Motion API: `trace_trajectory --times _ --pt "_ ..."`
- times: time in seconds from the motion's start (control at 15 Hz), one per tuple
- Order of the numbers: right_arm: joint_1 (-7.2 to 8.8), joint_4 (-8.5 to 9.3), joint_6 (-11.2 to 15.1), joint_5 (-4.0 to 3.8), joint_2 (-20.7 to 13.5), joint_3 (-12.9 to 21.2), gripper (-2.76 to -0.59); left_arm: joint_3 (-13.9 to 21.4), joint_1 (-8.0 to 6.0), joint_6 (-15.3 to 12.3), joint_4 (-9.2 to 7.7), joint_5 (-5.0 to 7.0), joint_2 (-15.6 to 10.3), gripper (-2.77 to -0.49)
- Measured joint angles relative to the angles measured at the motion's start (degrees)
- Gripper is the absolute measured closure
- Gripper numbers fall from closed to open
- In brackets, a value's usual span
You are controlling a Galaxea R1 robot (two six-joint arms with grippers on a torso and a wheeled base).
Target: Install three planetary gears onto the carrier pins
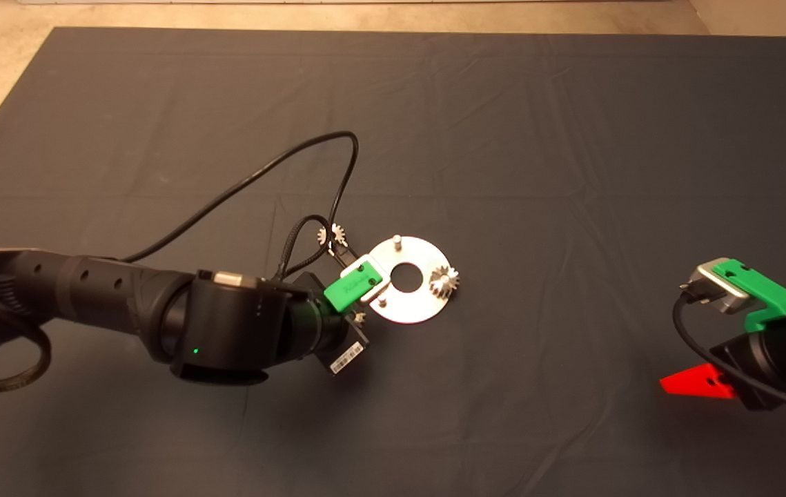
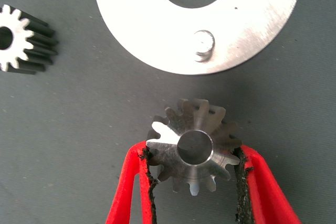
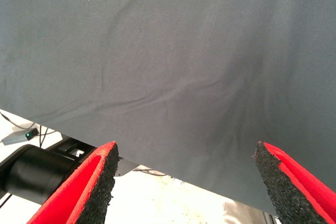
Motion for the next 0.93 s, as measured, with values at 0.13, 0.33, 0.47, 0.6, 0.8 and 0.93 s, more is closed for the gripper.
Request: trace_trajectory --times 0.13,0.33,0.47,0.6,0.8,0.93 --pt "0.00 0.00 0.0 0.00 0.0 0.0 -1.91 -0.3 -1.03 0.3 -1.22 0.00 0.1 -0.62" --pt "0.00 0.00 0.0 0.02 0.0 0.0 -1.91 -0.9 -2.41 0.4 -2.09 0.02 0.3 -0.62" --pt "-0.01 0.00 0.0 0.07 0.0 0.0 -1.91 -0.9 -3.27 0.5 -3.27 0.02 0.4 -0.62" --pt "0.00 0.00 0.0 0.10 0.0 0.0 -1.91 -0.9 -3.75 0.5 -4.02 0.02 0.8 -0.61" --pt "0.00 0.00 0.0 0.13 0.1 0.0 -1.91 -1.1 -3.90 0.2 -4.62 0.02 1.7 -0.61" --pt "0.00 0.00 0.0 0.13 0.0 0.0 -1.91 -1.7 -3.90 -0.4 -4.67 0.02 2.5 -0.61"
